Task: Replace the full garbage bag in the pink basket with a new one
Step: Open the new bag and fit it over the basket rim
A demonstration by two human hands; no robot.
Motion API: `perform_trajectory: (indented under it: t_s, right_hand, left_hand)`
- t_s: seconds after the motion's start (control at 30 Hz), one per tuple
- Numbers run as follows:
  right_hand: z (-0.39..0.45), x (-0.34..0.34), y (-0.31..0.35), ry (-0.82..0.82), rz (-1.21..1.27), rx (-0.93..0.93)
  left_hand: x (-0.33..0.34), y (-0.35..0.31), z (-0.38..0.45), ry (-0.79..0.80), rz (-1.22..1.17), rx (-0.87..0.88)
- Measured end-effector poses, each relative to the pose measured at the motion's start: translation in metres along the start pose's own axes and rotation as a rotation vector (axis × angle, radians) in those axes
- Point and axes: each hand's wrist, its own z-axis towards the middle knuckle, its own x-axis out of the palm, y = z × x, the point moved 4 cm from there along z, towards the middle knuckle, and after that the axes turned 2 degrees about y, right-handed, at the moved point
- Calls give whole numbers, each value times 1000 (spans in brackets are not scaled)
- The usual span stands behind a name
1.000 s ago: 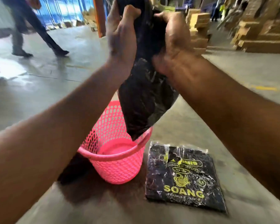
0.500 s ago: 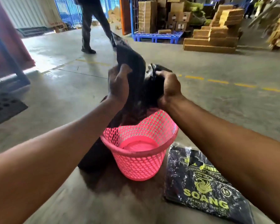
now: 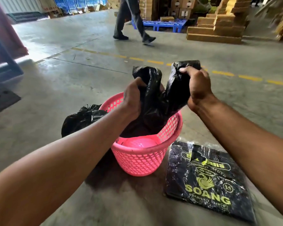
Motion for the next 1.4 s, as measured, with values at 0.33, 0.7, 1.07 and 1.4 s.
perform_trajectory:
  t_s: [0.33,0.7,1.07,1.4]
  right_hand:
    - [-8,5,-13,129,-50,-17]
    - [-4,-3,-42,188,-199,27]
    - [-31,0,-103,399,-512,180]
    - [-32,9,-101,460,-157,420]
  left_hand:
    - [-22,-24,0,-131,362,-16]
    - [-82,-22,-29,-29,1282,-682]
    - [-82,46,-18,-213,886,-476]
    - [-98,-10,-11,-170,402,-184]
